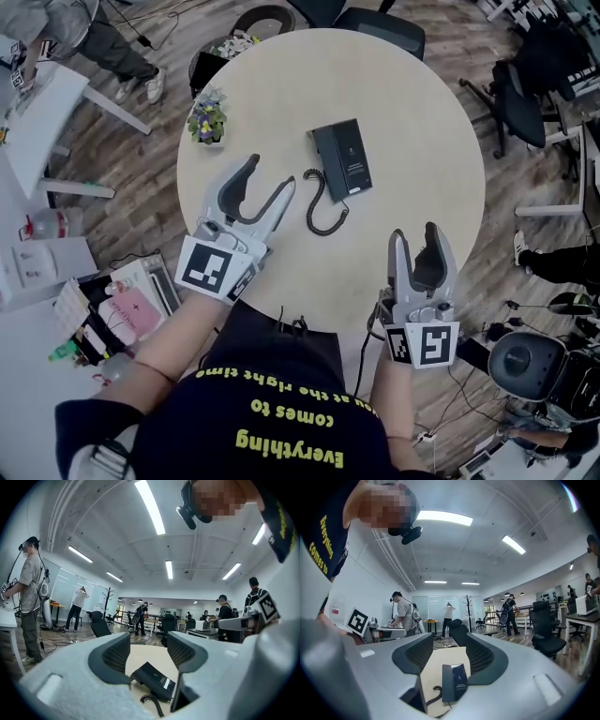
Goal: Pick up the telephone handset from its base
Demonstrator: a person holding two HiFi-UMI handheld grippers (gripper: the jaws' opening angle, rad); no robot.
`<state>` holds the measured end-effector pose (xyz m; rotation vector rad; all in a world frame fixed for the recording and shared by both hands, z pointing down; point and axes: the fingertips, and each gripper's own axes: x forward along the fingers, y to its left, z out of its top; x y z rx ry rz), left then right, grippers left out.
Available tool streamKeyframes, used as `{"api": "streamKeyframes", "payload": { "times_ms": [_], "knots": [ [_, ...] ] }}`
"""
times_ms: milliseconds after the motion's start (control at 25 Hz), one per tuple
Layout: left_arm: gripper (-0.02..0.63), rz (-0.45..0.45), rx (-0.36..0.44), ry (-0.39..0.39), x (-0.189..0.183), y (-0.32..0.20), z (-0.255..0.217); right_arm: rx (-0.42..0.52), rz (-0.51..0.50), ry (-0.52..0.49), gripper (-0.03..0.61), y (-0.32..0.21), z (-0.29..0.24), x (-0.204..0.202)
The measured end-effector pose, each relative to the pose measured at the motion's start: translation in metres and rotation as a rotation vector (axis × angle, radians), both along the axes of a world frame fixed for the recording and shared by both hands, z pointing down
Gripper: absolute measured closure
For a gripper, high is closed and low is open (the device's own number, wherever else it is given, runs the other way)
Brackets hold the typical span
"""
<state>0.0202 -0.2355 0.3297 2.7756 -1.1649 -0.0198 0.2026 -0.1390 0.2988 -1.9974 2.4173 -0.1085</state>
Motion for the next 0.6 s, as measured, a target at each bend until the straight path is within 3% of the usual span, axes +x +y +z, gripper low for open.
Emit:
{"api": "streamKeyframes", "payload": {
  "times_ms": [400,600],
  "knots": [
    [0.365,-0.02,-0.059,-0.052,0.034,-0.012,0.042,-0.028,-0.049,0.002,0.362,-0.014,0.024,0.024],
    [0.365,-0.009,-0.102,-0.084,0.051,-0.019,0.074,-0.06,-0.023,-0.015,0.36,-0.02,0.046,0.038]
  ]
}}
